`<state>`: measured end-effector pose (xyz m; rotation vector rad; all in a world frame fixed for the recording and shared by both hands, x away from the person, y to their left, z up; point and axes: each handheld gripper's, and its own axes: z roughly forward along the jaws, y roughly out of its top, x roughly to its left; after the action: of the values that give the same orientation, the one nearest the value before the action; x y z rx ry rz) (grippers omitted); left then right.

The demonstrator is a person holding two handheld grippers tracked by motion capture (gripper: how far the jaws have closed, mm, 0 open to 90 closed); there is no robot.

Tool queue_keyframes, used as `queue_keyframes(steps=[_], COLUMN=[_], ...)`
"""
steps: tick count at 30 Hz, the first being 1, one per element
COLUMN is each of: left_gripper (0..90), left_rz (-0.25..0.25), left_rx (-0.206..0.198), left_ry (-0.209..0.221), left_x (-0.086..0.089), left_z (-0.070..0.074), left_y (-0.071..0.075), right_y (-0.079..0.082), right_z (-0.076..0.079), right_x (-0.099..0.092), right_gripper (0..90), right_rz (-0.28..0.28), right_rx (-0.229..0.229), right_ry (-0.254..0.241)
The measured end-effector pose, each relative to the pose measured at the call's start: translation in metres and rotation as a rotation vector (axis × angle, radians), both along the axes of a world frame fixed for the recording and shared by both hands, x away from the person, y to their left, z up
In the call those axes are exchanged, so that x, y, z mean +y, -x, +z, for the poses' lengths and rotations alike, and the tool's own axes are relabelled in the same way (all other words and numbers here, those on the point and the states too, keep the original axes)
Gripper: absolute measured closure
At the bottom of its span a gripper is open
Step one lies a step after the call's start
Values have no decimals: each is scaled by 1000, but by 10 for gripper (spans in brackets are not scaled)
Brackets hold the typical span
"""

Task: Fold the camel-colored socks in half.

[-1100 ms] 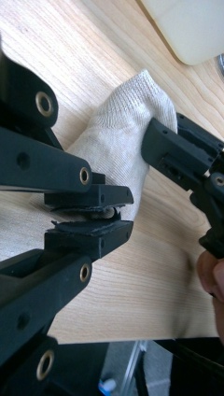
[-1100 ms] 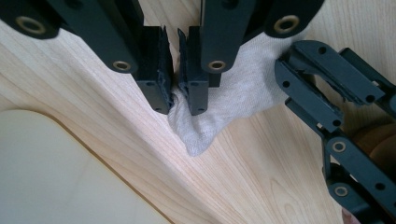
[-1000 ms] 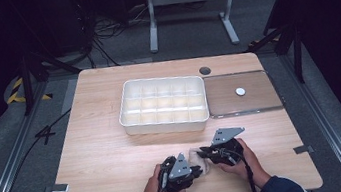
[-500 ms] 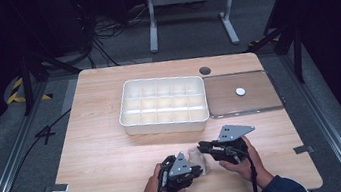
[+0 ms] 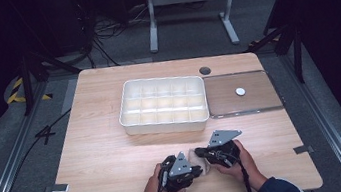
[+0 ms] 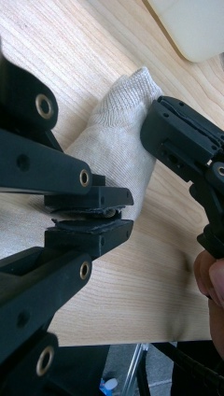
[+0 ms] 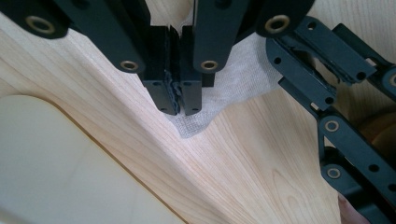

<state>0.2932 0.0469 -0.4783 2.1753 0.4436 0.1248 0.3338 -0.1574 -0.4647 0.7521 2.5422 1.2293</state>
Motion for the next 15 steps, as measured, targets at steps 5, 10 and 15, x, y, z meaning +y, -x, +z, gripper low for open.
queue_keyframes(steps=[5,10,15], left_gripper=[830,831,834], left_rz=[4,-1,0], left_rx=[-3,3,2], left_ry=[11,6,21], left_x=[-1,0,0], left_z=[-1,0,-1], left_y=[1,0,-1], right_y=[0,-4,0], right_z=[-1,4,19], right_x=[-1,-12,-16], right_gripper=[871,878,862], right_rz=[-10,-68,-64], right_rx=[3,10,-16], right_ry=[7,14,-65])
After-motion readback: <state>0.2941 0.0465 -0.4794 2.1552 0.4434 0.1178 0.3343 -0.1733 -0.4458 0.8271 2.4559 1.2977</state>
